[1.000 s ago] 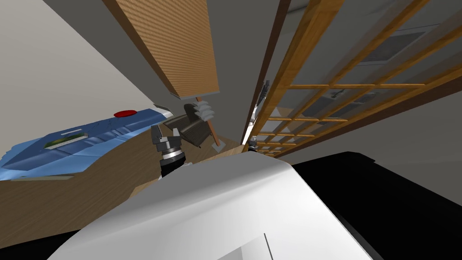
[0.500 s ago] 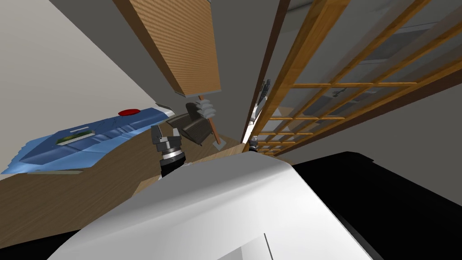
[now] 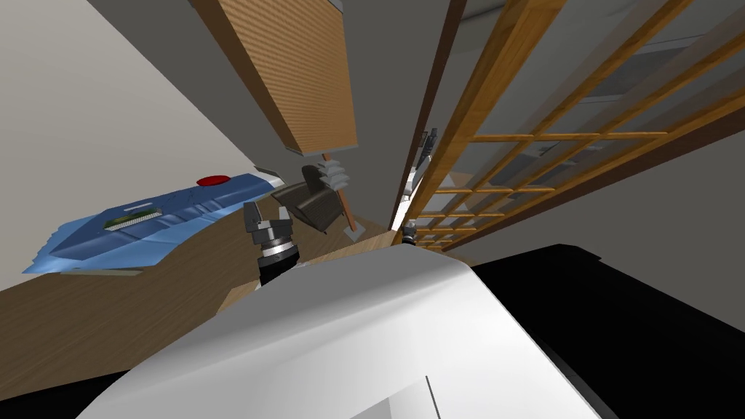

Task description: Pull the door open

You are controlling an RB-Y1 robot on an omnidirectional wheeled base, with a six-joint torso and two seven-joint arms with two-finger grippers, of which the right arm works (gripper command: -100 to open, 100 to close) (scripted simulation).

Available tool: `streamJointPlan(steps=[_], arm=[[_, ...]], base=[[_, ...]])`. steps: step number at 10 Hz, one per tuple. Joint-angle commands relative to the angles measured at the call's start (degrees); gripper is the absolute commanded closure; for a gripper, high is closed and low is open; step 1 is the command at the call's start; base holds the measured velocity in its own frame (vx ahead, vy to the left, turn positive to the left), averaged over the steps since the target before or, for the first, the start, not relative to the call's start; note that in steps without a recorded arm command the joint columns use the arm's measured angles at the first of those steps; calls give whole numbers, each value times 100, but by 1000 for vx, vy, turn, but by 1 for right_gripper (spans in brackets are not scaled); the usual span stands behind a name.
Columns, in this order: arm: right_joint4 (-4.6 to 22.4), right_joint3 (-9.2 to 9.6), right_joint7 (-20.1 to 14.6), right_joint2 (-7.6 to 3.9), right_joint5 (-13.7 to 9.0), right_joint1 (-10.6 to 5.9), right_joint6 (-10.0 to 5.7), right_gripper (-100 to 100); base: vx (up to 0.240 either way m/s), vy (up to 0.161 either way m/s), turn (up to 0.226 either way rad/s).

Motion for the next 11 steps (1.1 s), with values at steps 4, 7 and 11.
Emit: streamJointPlan(steps=[4, 7, 11], arm=[[-29, 157, 33, 182, 56, -66, 82, 100], [-29, 157, 33, 182, 56, -66, 82, 100], [-110, 215, -258, -218, 95, 120, 37, 100]], base=[[-9, 0, -6], [4, 10, -5], [-128, -83, 125]])
